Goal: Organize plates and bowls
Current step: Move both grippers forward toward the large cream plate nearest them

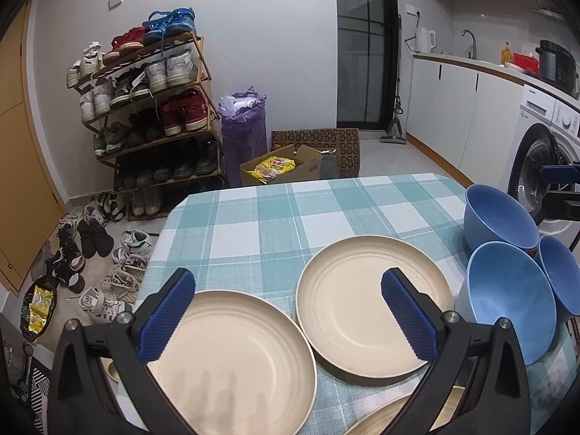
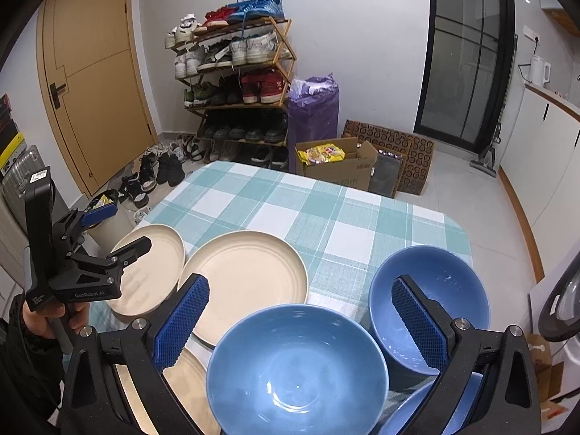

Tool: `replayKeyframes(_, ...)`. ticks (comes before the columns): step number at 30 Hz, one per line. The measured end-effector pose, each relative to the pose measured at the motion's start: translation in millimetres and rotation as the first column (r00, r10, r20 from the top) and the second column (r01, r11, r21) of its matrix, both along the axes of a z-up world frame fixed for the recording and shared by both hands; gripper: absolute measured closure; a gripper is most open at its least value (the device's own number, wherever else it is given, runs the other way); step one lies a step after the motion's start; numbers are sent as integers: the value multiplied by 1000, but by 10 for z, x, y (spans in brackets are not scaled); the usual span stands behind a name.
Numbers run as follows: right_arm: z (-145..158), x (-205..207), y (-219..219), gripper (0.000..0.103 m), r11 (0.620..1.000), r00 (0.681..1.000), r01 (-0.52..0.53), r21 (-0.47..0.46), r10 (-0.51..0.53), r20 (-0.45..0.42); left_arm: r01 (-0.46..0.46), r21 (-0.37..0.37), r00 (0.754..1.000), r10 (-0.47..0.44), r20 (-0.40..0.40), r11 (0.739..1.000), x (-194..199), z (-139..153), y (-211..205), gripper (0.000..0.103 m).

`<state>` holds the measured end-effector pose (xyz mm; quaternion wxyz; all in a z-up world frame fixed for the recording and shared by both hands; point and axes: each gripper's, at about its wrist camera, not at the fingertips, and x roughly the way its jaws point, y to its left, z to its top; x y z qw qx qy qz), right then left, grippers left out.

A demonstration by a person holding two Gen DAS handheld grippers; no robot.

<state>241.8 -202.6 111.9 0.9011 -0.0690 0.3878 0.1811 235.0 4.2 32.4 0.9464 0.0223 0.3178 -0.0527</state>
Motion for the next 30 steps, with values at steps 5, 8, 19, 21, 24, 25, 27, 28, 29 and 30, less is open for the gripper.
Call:
replayKeyframes(5, -81, 118, 12, 0, 1000, 999, 7, -6, -7, -35, 18, 12, 999, -17, -29, 1000, 81, -86, -51, 0)
replayKeyframes(8, -141, 199, 29, 0, 1000, 998, 4, -14, -5, -57, 24, 19, 999, -23, -43, 1000, 128, -131, -74, 0)
replayKeyframes(19, -371, 463, 98, 0, 1000, 990, -2, -20, -1, -139, 38, 47, 994, -34, -103, 998, 305, -278, -132, 0)
replayKeyframes(21, -409, 502, 110, 0, 1000, 989, -3, -20, 0, -150, 49, 41, 992, -44, -116, 998, 330, -311, -135, 0)
replayKeyframes(24, -462, 558, 121, 0, 1000, 985, -3, -20, 0, -170, 54, 49, 991, -47, -129, 997, 367, -354, -147, 0)
replayKeyframes(25, -484, 577, 130, 0, 1000, 984, -5, -21, 1, -175, 54, 50, 990, -47, -136, 997, 383, -370, -148, 0)
replayKeyframes(27, -524, 607, 145, 0, 1000, 983, -6, -24, 1, -184, 55, 50, 987, -47, -150, 997, 419, -409, -151, 0)
replayKeyframes(28, -550, 623, 157, 0, 1000, 982, -8, -24, 4, -189, 58, 48, 987, -50, -154, 997, 435, -421, -156, 0)
replayKeyframes(29, -565, 630, 169, 0, 1000, 981, -11, -24, 6, -193, 61, 46, 986, -53, -159, 997, 447, -435, -161, 0)
replayKeyframes(30, -587, 642, 179, 0, 1000, 980, -14, -25, 9, -197, 65, 45, 985, -57, -161, 997, 455, -446, -168, 0)
